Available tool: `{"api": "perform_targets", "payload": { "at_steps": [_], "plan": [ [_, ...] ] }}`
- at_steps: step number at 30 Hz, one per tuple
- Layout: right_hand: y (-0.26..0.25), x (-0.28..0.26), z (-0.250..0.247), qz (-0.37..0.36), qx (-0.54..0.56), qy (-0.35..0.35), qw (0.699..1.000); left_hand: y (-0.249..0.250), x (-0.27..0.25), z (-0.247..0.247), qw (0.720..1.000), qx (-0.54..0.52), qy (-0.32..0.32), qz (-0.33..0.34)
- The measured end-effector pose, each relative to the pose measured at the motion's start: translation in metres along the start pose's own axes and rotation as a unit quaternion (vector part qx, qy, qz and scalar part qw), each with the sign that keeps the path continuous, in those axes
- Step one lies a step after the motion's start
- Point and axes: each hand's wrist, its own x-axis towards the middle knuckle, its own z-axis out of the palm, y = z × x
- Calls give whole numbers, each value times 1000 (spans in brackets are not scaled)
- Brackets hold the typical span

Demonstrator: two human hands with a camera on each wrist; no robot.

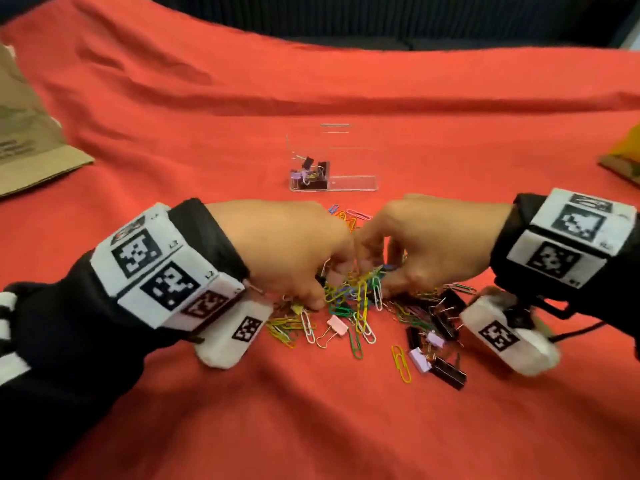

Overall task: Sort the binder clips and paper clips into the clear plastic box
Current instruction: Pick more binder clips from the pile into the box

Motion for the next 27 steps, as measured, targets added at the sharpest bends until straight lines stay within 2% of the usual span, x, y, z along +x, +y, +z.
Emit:
{"api": "perform_targets", "payload": {
  "at_steps": [8, 12, 15, 18, 23, 27],
  "plan": [
    [14, 0, -5, 20, 119, 106, 987, -38, -8, -9, 992, -95, 73, -24],
    [12, -1, -9, 20, 170, 119, 978, -45, -9, -10, 991, -129, 40, -25],
    [12, -14, -20, 31, 130, 112, 985, -44, -7, -7, 994, -98, 50, -12],
    [15, -31, -29, 52, 59, 76, 994, -30, -10, -8, 994, -66, 86, 4],
    [13, -55, -10, 85, -13, -94, 992, 11, -12, 3, 993, 13, 69, 91],
    [13, -51, 7, 66, -65, -83, 992, 22, -5, 19, 995, 76, 30, 51]
  ]
}}
